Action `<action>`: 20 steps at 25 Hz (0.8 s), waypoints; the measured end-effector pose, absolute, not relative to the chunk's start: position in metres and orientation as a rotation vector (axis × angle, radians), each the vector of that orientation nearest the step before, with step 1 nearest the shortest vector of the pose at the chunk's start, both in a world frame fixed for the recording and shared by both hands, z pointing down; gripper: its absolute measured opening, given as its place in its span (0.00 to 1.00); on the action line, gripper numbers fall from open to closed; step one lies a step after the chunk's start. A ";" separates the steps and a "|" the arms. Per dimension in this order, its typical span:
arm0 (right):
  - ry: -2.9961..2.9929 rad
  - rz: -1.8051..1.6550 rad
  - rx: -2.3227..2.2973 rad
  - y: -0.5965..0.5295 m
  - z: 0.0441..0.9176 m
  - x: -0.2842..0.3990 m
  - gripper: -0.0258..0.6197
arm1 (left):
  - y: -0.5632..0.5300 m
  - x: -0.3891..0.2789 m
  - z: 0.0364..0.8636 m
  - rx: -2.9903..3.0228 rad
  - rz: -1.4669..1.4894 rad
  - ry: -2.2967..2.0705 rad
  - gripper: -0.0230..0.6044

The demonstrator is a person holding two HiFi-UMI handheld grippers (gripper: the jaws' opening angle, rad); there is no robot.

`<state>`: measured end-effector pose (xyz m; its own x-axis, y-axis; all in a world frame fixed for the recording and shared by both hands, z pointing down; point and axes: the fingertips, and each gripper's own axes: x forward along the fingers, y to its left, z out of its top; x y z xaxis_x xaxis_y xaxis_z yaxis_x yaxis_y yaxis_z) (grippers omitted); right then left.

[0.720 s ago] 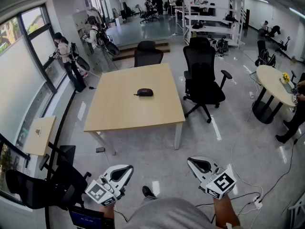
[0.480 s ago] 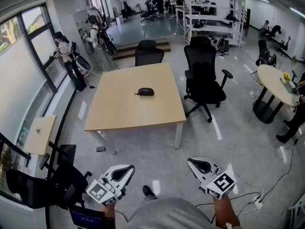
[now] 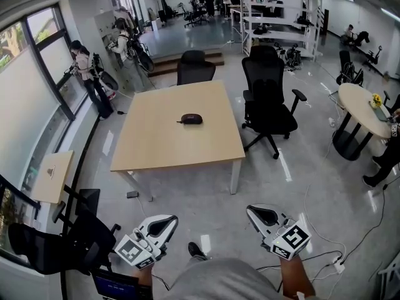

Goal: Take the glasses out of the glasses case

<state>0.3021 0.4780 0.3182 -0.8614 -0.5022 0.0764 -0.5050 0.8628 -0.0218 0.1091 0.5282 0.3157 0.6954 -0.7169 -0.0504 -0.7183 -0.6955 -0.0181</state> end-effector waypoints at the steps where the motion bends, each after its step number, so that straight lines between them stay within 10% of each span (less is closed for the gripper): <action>1: -2.979 0.079 0.808 0.476 0.318 0.301 0.05 | 0.527 0.107 0.317 -2.859 0.059 1.214 0.05; 20: -2.953 0.127 0.796 0.454 0.327 0.284 0.05 | 0.507 0.097 0.328 -2.883 0.061 1.237 0.05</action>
